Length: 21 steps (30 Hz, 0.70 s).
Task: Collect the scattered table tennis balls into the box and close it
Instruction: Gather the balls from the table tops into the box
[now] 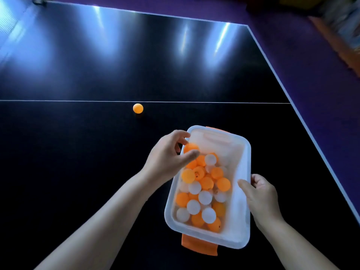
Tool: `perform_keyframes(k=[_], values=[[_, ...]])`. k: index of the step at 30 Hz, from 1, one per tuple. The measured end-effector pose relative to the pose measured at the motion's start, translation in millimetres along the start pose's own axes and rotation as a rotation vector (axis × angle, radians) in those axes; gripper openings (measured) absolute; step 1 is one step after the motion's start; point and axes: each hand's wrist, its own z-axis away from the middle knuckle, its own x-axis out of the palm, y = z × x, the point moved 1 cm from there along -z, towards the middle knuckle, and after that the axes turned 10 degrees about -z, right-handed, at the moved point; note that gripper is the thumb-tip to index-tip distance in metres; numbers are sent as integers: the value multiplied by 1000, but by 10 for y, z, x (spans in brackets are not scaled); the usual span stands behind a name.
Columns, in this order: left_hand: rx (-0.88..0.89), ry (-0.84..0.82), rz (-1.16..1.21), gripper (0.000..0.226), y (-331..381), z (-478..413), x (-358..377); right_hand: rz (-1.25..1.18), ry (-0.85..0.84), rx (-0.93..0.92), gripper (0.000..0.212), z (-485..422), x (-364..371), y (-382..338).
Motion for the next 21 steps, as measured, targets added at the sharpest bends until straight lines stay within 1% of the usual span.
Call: perform_keyframes(k=[1, 3, 5, 6, 7, 10, 12, 15, 16, 17, 19, 20, 21], values=[[5, 26, -27, 43, -18, -90, 0, -7, -3, -2, 13, -49, 35, -27], [-4, 133, -40, 39, -112, -328, -18, -25, -7, -8, 13, -153, 102, -68], [-61, 245, -67, 36, -327, -640, -68, -50, -18, -9, 13, -247, 170, -96], [-104, 268, -124, 37, -470, -819, -100, -62, -23, -10, 13, -291, 204, -103], [-155, 254, -220, 40, -622, -996, -132, -73, -26, -12, 12, -331, 233, -113], [-311, 71, -500, 45, -991, -1431, -180, -104, -20, -9, 11, -455, 290, -122], [-378, -39, -606, 48, -1151, -1620, -166, -122, -15, 3, 12, -538, 304, -114], [-469, -160, -704, 62, -1257, -1689, -160, -134, -13, 9, 13, -609, 307, -93], [-499, -174, -706, 64, -1277, -1669, -156, -132, -10, 7, 14, -625, 300, -80], [-526, -166, -693, 61, -1305, -1646, -143, -130, -10, 5, 14, -634, 290, -74], [-582, -70, -582, 42, -1295, -1566, -107, -128, -15, 3, 13, -646, 271, -59], [-588, -6, -515, 34, -1239, -1497, -84, -125, -17, 2, 13, -654, 263, -49], [-550, 34, -479, 32, -1155, -1427, -52, -119, -19, -1, 12, -660, 256, -39]])
